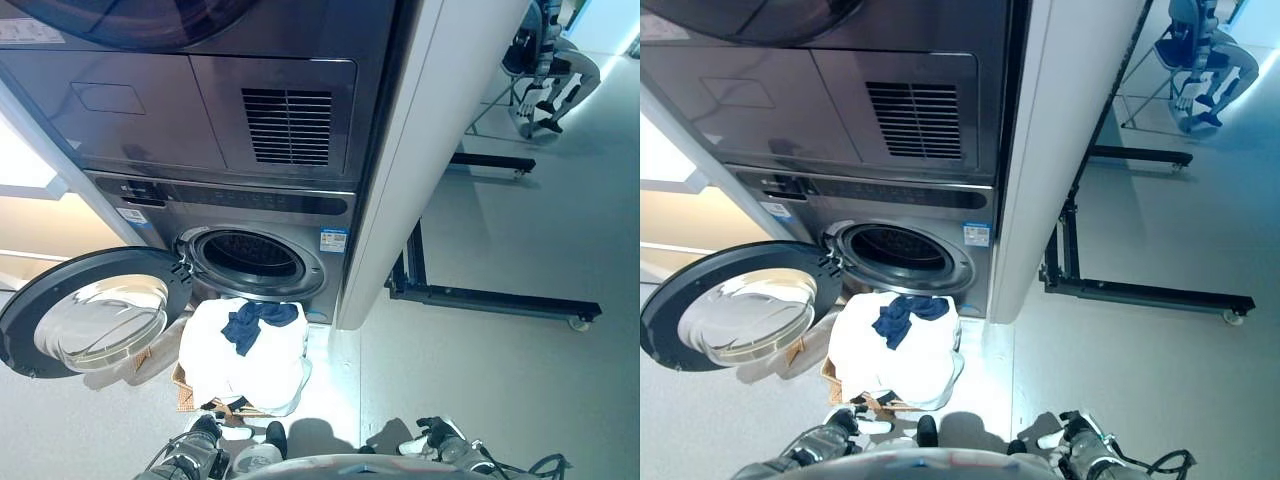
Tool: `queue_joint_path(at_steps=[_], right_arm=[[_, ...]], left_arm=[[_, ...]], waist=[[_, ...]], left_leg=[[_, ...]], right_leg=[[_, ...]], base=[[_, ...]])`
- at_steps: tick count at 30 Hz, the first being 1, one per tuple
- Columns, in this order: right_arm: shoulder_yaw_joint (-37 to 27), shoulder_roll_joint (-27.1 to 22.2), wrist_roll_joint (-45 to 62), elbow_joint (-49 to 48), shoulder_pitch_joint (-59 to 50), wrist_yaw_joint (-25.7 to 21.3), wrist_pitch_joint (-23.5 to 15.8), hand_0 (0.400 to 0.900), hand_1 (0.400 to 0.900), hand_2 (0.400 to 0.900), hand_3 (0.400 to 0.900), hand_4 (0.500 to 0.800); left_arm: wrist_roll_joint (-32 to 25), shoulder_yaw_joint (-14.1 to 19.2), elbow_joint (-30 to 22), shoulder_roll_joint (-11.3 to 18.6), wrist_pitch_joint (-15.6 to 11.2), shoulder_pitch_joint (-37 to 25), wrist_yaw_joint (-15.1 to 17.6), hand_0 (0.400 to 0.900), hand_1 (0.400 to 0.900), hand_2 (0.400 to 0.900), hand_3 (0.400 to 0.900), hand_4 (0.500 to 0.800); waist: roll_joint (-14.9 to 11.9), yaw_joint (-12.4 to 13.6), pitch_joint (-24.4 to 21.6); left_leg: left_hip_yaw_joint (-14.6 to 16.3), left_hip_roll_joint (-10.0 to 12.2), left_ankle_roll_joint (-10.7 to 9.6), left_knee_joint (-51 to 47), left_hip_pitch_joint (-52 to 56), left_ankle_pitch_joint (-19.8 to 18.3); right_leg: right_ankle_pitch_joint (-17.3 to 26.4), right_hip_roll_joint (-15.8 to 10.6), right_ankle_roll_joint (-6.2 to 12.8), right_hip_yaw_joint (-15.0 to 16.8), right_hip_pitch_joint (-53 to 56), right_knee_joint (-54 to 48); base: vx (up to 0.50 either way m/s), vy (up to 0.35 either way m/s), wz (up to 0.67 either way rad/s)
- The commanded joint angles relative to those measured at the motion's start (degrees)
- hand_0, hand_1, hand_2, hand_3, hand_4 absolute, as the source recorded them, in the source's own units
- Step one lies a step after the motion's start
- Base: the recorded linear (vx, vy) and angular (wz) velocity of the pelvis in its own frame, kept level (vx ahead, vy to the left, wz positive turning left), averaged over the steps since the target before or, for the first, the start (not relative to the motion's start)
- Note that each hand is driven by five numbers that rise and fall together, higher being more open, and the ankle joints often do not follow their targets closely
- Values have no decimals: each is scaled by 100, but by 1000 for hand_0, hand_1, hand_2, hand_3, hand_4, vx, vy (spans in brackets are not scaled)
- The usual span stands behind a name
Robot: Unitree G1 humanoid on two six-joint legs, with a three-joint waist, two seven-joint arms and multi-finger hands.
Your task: Put the clothes in the basket into the washing machine.
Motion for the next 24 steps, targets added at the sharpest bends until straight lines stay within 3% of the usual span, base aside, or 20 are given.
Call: queue_joint_path(at_steps=[1,6,10,13,19,24], right_arm=[[50,-107,187,-177,188,-332,127,900,900,900,900,800],[-24,-288,321,-102,224,-418,201,900,900,900,900,800],[119,-556,403,-5,-222,-269,261,900,900,900,900,800],[165,-661,333,-93,-268,-253,476,900,900,900,900,800],[210,-987,445,-85,-568,-298,422,900,900,900,900,800],[230,-1142,399,-13,-711,-272,418,900,900,900,900,800]], left_arm=[[634,-3,309,249,-202,59,24,900,900,900,900,800],[641,-284,181,426,-190,-447,136,900,900,900,900,800],[804,-602,-4,605,-48,-1135,526,900,900,900,900,800],[578,-696,-184,610,-81,-1276,915,900,900,900,900,800],[-20,-856,-176,589,-237,-1866,1226,900,900,900,900,800],[-454,-939,-225,759,-349,-2304,1339,900,900,900,900,800]], waist=[[86,-91,-209],[172,-516,10],[58,-759,372],[-46,-871,418],[130,-1077,626],[214,-1202,819]], left_leg=[[-179,-166,352,246,-444,-362],[-86,-31,165,255,-251,-512],[-48,191,18,1045,-693,-815],[-45,384,-19,1733,-944,-987],[-218,557,-107,2134,-1285,-1045],[-285,593,-91,2698,-1729,-1263]], right_leg=[[42,-44,199,8,-877,2740],[277,-583,164,-19,-1587,1803],[679,-868,311,330,-2123,1131],[572,-898,326,408,-2066,1203],[304,-755,182,494,-2625,1888],[28,-682,77,667,-3127,2564]], base=[[158,38,17],[73,-75,27],[-124,-197,18],[46,-136,16],[-43,26,-2],[-46,29,0]])
